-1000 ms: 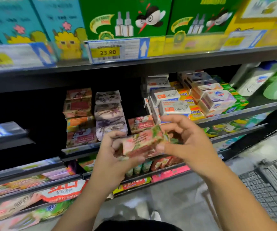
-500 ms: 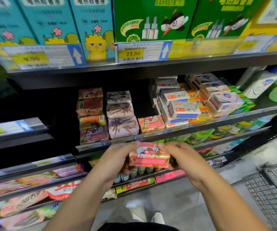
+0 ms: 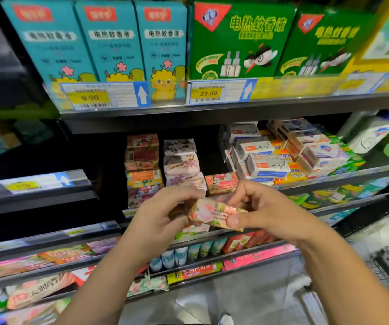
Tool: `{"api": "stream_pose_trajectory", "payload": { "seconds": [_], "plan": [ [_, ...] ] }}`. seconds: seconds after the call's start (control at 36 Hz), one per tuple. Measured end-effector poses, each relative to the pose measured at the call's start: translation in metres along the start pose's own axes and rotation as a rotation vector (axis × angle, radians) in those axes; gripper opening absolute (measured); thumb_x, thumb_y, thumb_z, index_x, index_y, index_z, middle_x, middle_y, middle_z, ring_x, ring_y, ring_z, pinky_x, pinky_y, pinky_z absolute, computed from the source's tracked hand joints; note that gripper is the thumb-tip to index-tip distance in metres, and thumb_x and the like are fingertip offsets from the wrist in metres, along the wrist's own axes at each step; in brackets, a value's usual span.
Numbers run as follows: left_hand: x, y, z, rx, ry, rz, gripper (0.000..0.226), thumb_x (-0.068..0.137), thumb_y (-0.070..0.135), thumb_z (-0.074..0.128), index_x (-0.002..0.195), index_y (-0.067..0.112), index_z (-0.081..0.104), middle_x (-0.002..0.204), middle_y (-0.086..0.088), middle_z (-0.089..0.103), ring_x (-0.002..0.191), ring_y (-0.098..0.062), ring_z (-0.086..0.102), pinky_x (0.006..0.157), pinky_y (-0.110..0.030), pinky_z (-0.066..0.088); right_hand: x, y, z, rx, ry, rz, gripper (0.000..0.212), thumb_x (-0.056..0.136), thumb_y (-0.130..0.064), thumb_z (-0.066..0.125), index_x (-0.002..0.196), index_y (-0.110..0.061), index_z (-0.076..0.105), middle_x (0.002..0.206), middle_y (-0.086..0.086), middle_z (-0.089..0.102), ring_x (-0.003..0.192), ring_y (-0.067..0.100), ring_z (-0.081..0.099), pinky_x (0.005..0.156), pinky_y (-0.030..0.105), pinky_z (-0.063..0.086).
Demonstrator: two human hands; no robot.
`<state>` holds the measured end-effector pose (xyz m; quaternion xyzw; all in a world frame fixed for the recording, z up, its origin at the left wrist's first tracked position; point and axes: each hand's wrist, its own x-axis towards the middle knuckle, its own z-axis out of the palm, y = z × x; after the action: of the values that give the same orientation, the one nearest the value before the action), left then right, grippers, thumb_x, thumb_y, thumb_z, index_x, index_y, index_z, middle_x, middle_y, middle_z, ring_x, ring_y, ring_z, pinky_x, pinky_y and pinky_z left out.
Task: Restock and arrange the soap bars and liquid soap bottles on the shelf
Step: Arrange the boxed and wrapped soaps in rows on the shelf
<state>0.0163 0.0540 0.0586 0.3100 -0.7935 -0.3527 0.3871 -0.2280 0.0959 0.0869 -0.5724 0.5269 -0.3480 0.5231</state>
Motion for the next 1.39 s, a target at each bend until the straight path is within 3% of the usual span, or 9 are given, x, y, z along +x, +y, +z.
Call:
{"api": "stream_pose_trajectory", "payload": {
  "seconds": [0.11, 0.22, 0.33, 0.44, 0.78, 1.03, 1.17, 1.28, 1.39],
  "plan": [
    [-0.005, -0.018, -0.002, 0.156, 0.002, 0.081, 0.059, 0.077, 0.002, 0.070, 0.118, 0.041, 0.054, 0.129, 0.037, 0.051, 0.123, 0.005, 0.051, 0.103, -0.017, 0.041, 0.007, -0.003, 0.003, -0.149, -0.026, -0.012, 0.034, 0.069, -0.016, 0.090, 0.088, -0.021, 0.062, 0.113, 0.017, 0.064, 0.096, 0.037, 0.060, 0.084, 0.055, 0.050],
    [-0.003, -0.034, 0.000, 0.326, 0.029, -0.129, 0.068, 0.083, 0.020, 0.079, 0.136, 0.043, 0.044, 0.138, 0.042, 0.023, 0.128, 0.023, 0.022, 0.107, -0.008, 0.023, 0.017, 0.001, 0.009, -0.339, 0.043, -0.059, 0.043, 0.069, -0.019, 0.091, 0.094, -0.032, 0.058, 0.103, -0.006, 0.063, 0.094, 0.013, 0.064, 0.078, 0.037, 0.056],
    [0.006, -0.056, 0.011, 0.502, -0.063, -0.352, 0.079, 0.094, 0.041, 0.064, 0.157, 0.029, 0.018, 0.162, 0.014, 0.013, 0.149, -0.007, 0.011, 0.123, -0.033, 0.018, 0.028, 0.001, 0.005, -0.666, 0.213, -0.085, 0.043, 0.072, -0.025, 0.087, 0.095, -0.036, 0.053, 0.100, -0.015, 0.057, 0.087, 0.001, 0.057, 0.070, 0.014, 0.045],
    [0.010, -0.071, 0.029, 0.718, -0.232, -0.414, 0.087, 0.096, 0.054, 0.053, 0.157, 0.036, -0.007, 0.166, 0.012, -0.008, 0.153, -0.018, 0.005, 0.118, -0.043, 0.030, 0.042, 0.004, -0.005, -0.757, 0.341, -0.119, 0.042, 0.076, -0.024, 0.085, 0.104, -0.030, 0.055, 0.097, -0.013, 0.052, 0.081, 0.001, 0.049, 0.062, 0.013, 0.034],
    [0.015, -0.054, 0.045, 0.831, -0.168, -0.551, 0.084, 0.094, 0.036, 0.057, 0.155, 0.039, -0.001, 0.166, 0.012, -0.005, 0.154, -0.027, -0.001, 0.119, -0.064, 0.009, 0.132, -0.007, 0.007, -0.734, 0.236, -0.195, 0.044, 0.086, -0.034, 0.075, 0.126, -0.023, 0.059, 0.110, 0.001, 0.049, 0.097, 0.017, 0.051, 0.079, 0.023, 0.034],
    [0.011, -0.044, 0.062, 0.853, -0.103, -0.840, 0.090, 0.096, 0.038, 0.055, 0.147, 0.055, -0.017, 0.160, -0.022, 0.014, 0.149, -0.042, 0.009, 0.118, -0.063, 0.011, 0.182, 0.000, 0.036, -0.791, -0.015, -0.218, 0.035, 0.092, -0.033, 0.067, 0.124, -0.029, 0.055, 0.125, -0.001, 0.061, 0.106, 0.019, 0.058, 0.081, 0.024, 0.041],
    [0.011, -0.042, 0.066, 0.892, -0.093, -0.817, 0.094, 0.094, 0.033, 0.056, 0.148, 0.053, -0.018, 0.163, -0.021, 0.008, 0.150, -0.043, 0.005, 0.119, -0.060, 0.014, 0.193, -0.005, 0.051, -0.771, -0.110, -0.182, 0.023, 0.093, -0.039, 0.065, 0.112, -0.041, 0.052, 0.105, -0.002, 0.069, 0.083, 0.015, 0.066, 0.075, 0.031, 0.055],
    [0.006, -0.040, 0.063, 0.919, -0.095, -0.772, 0.096, 0.092, 0.028, 0.056, 0.147, 0.054, -0.018, 0.162, -0.022, 0.009, 0.150, -0.043, 0.004, 0.118, -0.060, 0.015, 0.202, -0.008, 0.065, -0.879, -0.165, -0.228, 0.027, 0.091, -0.042, 0.066, 0.113, -0.039, 0.051, 0.110, -0.001, 0.064, 0.085, 0.018, 0.061, 0.061, 0.028, 0.040],
    [0.006, -0.039, 0.059, 0.945, -0.123, -0.751, 0.094, 0.093, 0.027, 0.054, 0.148, 0.052, -0.018, 0.160, -0.022, 0.013, 0.150, -0.042, 0.005, 0.120, -0.060, 0.010, 0.205, -0.012, 0.074, -0.900, -0.175, -0.230, 0.030, 0.086, -0.043, 0.070, 0.110, -0.034, 0.055, 0.103, -0.001, 0.063, 0.079, 0.021, 0.065, 0.072, 0.036, 0.055]
  ]
}}
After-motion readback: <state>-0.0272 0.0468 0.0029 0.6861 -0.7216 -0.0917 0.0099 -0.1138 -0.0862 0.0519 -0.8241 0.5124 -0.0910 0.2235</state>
